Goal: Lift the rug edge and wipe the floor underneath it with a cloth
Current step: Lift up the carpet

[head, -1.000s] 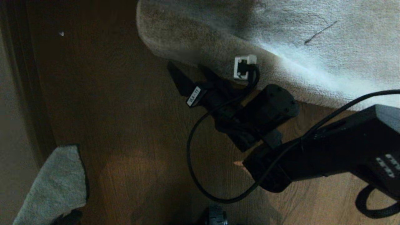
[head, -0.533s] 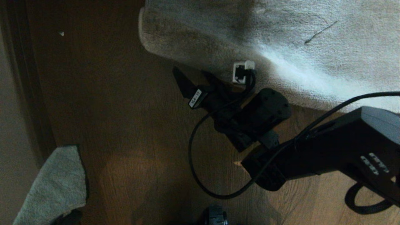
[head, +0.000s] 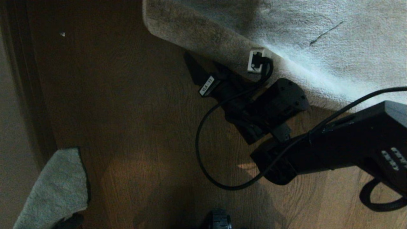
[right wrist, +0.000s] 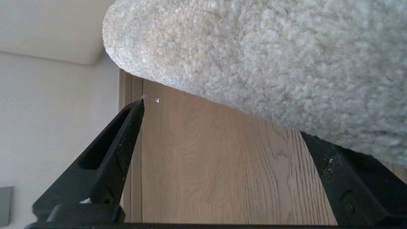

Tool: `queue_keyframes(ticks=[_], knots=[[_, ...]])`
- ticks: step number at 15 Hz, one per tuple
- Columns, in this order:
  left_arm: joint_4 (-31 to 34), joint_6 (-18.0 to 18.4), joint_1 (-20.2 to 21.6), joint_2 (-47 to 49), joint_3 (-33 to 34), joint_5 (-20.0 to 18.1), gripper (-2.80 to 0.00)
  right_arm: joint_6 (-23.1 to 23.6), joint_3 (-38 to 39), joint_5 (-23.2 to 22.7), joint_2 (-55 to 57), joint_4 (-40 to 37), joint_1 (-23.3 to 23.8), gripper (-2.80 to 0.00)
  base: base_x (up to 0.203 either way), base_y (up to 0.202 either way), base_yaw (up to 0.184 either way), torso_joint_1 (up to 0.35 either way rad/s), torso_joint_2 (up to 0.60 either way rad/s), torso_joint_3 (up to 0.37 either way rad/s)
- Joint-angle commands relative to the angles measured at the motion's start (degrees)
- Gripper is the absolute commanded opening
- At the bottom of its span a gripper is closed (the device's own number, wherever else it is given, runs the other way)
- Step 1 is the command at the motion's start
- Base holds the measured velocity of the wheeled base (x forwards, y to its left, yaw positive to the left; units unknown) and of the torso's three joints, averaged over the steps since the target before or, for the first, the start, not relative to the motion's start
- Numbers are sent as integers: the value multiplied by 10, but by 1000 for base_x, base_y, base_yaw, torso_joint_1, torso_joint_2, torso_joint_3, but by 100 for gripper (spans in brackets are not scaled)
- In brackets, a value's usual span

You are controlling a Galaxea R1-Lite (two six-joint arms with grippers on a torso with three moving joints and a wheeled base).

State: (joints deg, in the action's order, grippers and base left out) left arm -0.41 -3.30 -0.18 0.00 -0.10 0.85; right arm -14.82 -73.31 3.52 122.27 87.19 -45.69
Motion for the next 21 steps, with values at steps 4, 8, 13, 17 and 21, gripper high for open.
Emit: queue_keyframes(ticks=[4, 8, 13, 17, 21], knots=[[0, 0, 0, 0, 0, 0, -280, 1, 22, 2, -2, 28, -1, 0, 0, 0, 0, 0, 0, 0], [-1, 0, 0, 0, 0, 0, -280, 3, 38, 3, -3, 28, -2, 0, 0, 0, 0, 0, 0, 0], [0, 0, 0, 0, 1, 0, -280, 7, 72, 17, -9, 28, -5, 0, 0, 0, 0, 0, 0, 0], [0, 0, 0, 0, 0, 0, -280, 8, 69, 17, -13, 28, -6, 0, 0, 0, 0, 0, 0, 0], [0, 0, 0, 0, 0, 0, -280, 6, 58, 17, -10, 28, -7, 0, 0, 0, 0, 0, 0, 0]])
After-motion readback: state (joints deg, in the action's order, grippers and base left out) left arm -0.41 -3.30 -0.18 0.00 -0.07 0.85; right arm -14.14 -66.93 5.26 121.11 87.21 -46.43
